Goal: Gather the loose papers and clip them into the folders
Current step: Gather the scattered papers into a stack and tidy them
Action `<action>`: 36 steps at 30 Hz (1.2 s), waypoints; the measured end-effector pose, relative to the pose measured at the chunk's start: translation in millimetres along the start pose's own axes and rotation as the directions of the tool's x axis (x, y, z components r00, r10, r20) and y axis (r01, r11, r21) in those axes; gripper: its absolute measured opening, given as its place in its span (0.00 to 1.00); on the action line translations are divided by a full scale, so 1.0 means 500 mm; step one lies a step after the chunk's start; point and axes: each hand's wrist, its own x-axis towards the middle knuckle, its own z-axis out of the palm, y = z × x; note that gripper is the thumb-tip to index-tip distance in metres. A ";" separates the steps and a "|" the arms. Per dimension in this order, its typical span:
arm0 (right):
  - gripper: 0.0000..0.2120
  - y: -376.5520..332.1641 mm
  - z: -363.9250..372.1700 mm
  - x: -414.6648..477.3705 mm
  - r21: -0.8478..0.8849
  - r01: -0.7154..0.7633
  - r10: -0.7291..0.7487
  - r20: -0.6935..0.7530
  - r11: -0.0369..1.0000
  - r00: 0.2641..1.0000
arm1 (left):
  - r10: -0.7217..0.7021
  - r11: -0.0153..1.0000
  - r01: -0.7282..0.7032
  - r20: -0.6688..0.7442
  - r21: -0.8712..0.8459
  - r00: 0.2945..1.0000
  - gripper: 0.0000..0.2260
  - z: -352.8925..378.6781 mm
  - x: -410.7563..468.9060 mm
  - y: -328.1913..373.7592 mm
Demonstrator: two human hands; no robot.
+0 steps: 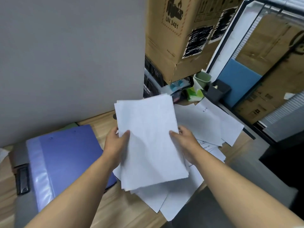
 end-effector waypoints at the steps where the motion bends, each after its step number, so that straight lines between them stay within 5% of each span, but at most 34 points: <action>1: 0.13 0.010 0.006 -0.005 -0.062 -0.064 0.068 0.060 0.996 0.996 | -0.112 0.993 0.111 0.043 0.031 0.993 0.15 -0.002 0.000 -0.025; 4: 0.18 0.047 0.029 -0.026 -0.166 -0.122 0.149 0.162 0.979 0.976 | -0.316 0.931 0.297 0.063 0.212 0.947 0.11 0.003 -0.010 -0.109; 7: 0.18 0.074 0.041 -0.016 -0.182 -0.131 0.169 0.212 0.975 0.963 | -0.345 0.898 0.366 -0.125 0.245 0.930 0.09 0.015 -0.029 -0.150; 11: 0.13 0.105 0.051 0.048 -0.321 -0.080 0.158 0.223 0.944 0.962 | -0.320 0.901 0.359 -0.186 0.243 0.929 0.05 0.046 -0.028 -0.132; 14: 0.15 0.129 0.061 0.110 -0.582 0.055 0.109 0.243 0.811 0.964 | -0.330 0.849 0.393 -0.225 0.354 0.917 0.21 0.069 0.002 -0.130; 17: 0.27 0.144 0.047 0.153 -0.772 0.095 0.155 0.244 0.629 0.957 | -0.296 0.822 0.411 -0.322 0.394 0.899 0.23 0.097 0.018 -0.141; 21: 0.37 0.155 0.026 0.185 -0.819 0.174 0.215 0.339 0.547 0.916 | -0.289 0.821 0.441 -0.403 0.362 0.869 0.21 0.142 0.010 -0.138; 26: 0.40 0.161 0.044 0.169 -0.595 0.255 0.110 0.507 0.762 0.855 | -0.405 0.875 0.482 -0.493 0.036 0.770 0.29 0.175 -0.008 -0.156; 29: 0.38 0.158 0.030 0.184 -0.606 0.319 0.058 0.519 0.729 0.853 | -0.487 0.840 0.532 -0.578 -0.105 0.655 0.29 0.168 -0.033 -0.164; 32: 0.36 0.160 0.014 0.189 -0.722 0.395 0.009 0.486 0.568 0.874 | -0.511 0.835 0.538 -0.529 -0.117 0.678 0.12 0.161 -0.050 -0.178; 36: 0.37 0.157 0.013 0.178 -0.602 0.370 0.090 0.596 0.708 0.798 | -0.484 0.867 0.477 -0.474 -0.144 0.736 0.12 0.171 -0.065 -0.187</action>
